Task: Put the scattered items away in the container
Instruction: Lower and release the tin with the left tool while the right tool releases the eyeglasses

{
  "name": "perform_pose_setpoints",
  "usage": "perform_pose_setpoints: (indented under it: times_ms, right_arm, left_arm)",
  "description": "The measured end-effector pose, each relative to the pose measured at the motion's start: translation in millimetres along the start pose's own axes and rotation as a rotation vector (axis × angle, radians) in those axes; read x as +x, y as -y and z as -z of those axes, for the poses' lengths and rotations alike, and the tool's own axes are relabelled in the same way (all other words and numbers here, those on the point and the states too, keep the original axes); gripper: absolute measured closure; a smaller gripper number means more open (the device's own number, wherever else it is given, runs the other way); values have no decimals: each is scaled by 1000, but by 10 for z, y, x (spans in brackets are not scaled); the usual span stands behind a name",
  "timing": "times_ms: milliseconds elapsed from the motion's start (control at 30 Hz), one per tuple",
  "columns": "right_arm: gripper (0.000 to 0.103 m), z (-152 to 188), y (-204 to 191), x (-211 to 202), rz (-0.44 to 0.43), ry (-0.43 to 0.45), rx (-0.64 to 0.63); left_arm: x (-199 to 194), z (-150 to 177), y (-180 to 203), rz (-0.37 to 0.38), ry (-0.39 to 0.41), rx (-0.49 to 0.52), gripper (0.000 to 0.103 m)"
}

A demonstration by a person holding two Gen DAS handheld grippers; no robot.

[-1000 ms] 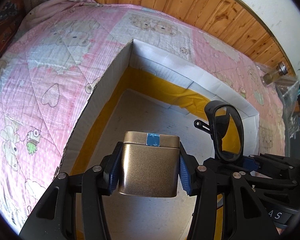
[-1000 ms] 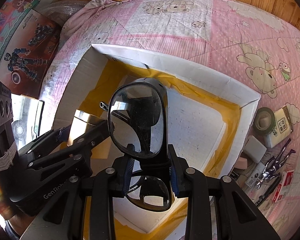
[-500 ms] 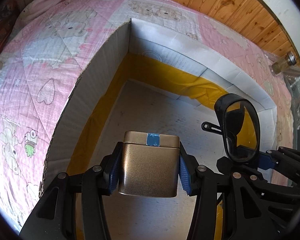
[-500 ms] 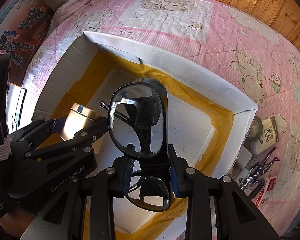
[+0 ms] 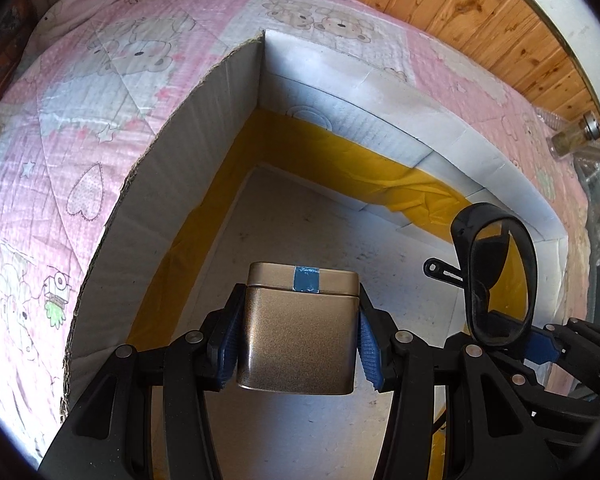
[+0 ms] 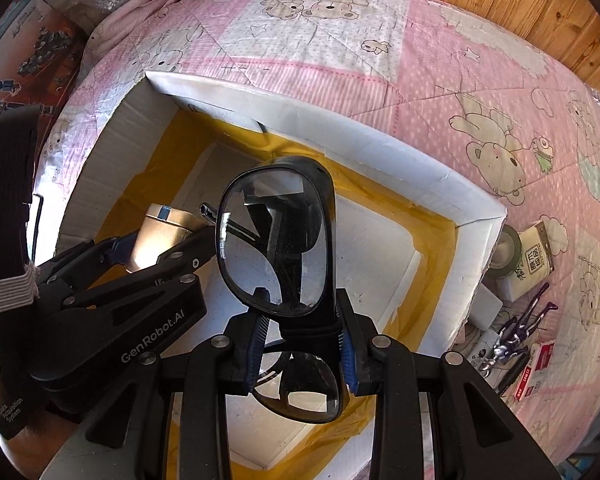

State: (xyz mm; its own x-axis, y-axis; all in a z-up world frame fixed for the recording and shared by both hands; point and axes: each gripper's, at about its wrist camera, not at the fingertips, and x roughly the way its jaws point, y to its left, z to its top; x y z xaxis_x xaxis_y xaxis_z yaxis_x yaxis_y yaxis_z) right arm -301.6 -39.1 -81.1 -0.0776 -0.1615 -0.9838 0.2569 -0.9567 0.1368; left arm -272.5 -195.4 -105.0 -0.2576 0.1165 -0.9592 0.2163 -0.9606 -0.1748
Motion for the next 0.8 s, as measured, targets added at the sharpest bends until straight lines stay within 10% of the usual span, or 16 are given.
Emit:
perform_pose_setpoints:
  times_ms: [800]
  right_arm:
    - [65, 29, 63, -89, 31, 29, -3]
  left_arm:
    - [0, -27, -35, 32, -5, -27, 50]
